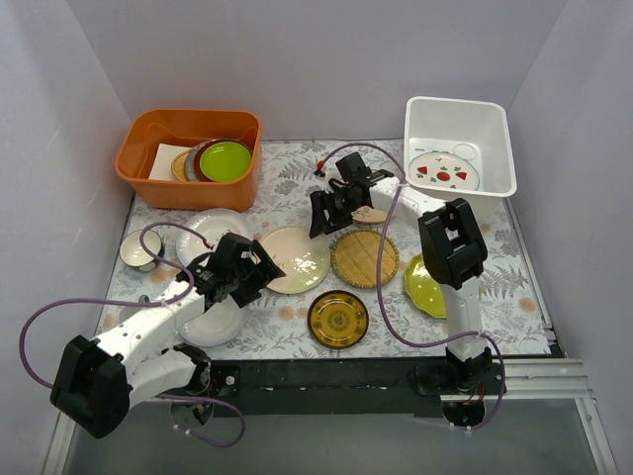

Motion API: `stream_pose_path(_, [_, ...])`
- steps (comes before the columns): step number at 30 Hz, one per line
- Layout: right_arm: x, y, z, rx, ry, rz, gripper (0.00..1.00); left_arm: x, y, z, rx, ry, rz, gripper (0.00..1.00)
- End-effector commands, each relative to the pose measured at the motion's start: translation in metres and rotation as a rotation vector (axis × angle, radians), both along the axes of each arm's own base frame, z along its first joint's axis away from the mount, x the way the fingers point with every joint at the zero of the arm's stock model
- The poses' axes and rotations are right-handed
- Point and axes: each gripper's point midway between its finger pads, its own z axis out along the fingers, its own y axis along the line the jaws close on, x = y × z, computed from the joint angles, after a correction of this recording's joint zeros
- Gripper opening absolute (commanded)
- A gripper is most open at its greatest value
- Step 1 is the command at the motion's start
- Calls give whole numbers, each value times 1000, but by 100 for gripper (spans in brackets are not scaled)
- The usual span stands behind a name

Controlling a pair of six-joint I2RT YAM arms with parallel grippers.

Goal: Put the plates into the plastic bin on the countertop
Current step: Move the plate to the center of the board.

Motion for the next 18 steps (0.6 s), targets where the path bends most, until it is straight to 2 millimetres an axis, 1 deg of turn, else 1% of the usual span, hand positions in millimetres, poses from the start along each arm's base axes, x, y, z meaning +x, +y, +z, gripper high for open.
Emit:
stream_pose_path(1, [8,9,0,38,-27,28,68,10,-1,-4,31,26,32,82])
stream_pose_path(2, [8,8,-2,35,-26,26,67,10,-2,-10,37,46,37,82])
stream_pose_path(3, [8,8,-6,33,-20,27,67,10,-3,-12,33,52,38,82])
stream_pose_path(10, [11,4,-17,22,-7,14,66,14,-8,-23,33,76,41,79])
stream_pose_path(15, [8,2,-29,9,17,17,64,14,-11,-29,27,84,39,77])
stream_pose_path(18, [6,-4,-36,-21,32,3,64,13,-12,-34,29,95,40,77])
